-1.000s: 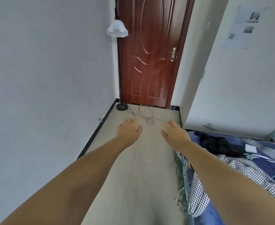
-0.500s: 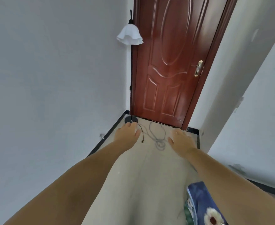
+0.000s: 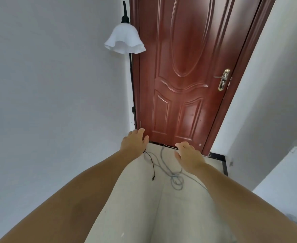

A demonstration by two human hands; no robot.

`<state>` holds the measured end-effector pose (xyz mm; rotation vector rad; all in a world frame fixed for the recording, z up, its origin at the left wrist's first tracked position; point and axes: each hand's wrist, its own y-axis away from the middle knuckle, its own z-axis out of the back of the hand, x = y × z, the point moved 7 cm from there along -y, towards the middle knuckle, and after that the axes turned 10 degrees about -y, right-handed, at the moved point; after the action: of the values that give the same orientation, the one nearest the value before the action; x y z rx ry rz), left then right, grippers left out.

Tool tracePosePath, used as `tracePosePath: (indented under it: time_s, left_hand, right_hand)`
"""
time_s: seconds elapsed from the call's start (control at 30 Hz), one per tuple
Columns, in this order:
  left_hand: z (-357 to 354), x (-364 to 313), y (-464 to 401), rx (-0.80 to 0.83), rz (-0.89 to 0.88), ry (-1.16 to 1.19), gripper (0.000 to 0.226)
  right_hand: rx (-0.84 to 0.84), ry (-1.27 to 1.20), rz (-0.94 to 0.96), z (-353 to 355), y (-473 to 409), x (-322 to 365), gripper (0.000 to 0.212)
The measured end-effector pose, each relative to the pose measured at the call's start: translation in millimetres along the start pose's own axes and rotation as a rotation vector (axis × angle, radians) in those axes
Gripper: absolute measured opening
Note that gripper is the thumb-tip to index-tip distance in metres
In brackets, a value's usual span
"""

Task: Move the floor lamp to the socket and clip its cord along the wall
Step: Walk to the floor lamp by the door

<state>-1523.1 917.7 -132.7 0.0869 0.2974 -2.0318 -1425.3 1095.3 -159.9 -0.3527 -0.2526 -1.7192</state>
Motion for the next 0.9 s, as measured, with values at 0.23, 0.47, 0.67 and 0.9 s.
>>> tracePosePath:
  time_s: [0.23,0.47,0.67,0.9]
  left_hand:
    - [-77,1,-157,0.083,-0.008,0.063,0.043]
    - [-134,28,-325,0.119,0.131,0.073,0.042]
    - [-180,61,-418,0.188,0.207,0.057,0.043]
    - [-270,120,-522,0.321,0.258,0.051,0.042]
  right_hand:
    - [0.049,0.026,-0.092,-9,-161,-76,0.044]
    - [0.114,0.003,-0.028,-32,-346,-126,0.043]
    - [0.213,-0.054,-0.016,-66,-469,-146,0.042]
    - [0.241,-0.118,-0.012,-155,-610,-158,0.039]
